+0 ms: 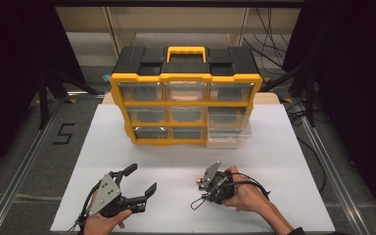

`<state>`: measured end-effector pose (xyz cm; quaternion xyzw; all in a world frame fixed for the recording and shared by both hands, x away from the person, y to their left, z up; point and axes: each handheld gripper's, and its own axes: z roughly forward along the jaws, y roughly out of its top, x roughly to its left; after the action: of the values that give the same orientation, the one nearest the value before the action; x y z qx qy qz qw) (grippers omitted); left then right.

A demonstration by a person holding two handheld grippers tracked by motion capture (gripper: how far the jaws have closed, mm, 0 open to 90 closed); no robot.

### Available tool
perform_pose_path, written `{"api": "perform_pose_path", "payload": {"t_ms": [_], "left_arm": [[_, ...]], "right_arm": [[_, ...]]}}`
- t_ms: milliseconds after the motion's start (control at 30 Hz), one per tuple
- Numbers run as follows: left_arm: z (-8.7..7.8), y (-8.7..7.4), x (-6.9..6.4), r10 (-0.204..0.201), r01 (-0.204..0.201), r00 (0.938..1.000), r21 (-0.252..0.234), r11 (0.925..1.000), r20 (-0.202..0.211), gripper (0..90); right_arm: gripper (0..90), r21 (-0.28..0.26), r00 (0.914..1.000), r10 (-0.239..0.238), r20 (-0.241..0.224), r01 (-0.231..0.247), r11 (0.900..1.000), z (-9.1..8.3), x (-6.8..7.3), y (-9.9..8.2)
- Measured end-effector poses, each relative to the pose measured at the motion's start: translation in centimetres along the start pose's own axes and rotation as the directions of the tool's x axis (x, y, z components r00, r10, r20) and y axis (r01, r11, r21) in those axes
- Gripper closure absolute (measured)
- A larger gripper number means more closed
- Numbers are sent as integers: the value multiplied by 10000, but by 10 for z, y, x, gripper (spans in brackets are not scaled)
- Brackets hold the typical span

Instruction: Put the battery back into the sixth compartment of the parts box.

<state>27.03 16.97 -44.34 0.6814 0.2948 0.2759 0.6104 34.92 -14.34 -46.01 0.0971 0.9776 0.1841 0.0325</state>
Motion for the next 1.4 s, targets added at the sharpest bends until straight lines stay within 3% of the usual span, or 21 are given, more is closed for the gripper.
{"api": "perform_pose_path", "payload": {"t_ms": [233,267,400,600,833,933,1167,1400], "left_arm": [[0,0,0,16,-16,10000,-3,10000,21,163],[0,0,0,25,-25,10000,6,10000,21,164],[0,0,0,-3,3,10000,-7,10000,18,164],[0,0,0,-21,21,10000,-31,10000,20,163],[0,1,0,4,-4,10000,-31,10000,22,163],[0,0,0,-10,10,10000,-20,10000,9,163],[0,0,0,4,-4,10000,-6,10000,5,163],[0,0,0,35,-35,10000,28,10000,-6,163]], "right_arm": [[768,204,9999,-145,-59,146,9997,1,1,0],[769,229,9994,-360,1,359,9991,1,1,0],[769,252,9996,-217,-160,221,9994,-1,6,2],[769,-100,9995,-330,4,330,9994,-12,7,6],[768,-887,9983,-389,434,426,9951,-40,10,12],[768,-1661,9937,-381,1056,554,9845,-58,10,14],[769,-2432,9892,-41,1462,400,9692,-86,8,15],[769,-3336,9802,389,1943,287,9423,-114,4,15]]}}
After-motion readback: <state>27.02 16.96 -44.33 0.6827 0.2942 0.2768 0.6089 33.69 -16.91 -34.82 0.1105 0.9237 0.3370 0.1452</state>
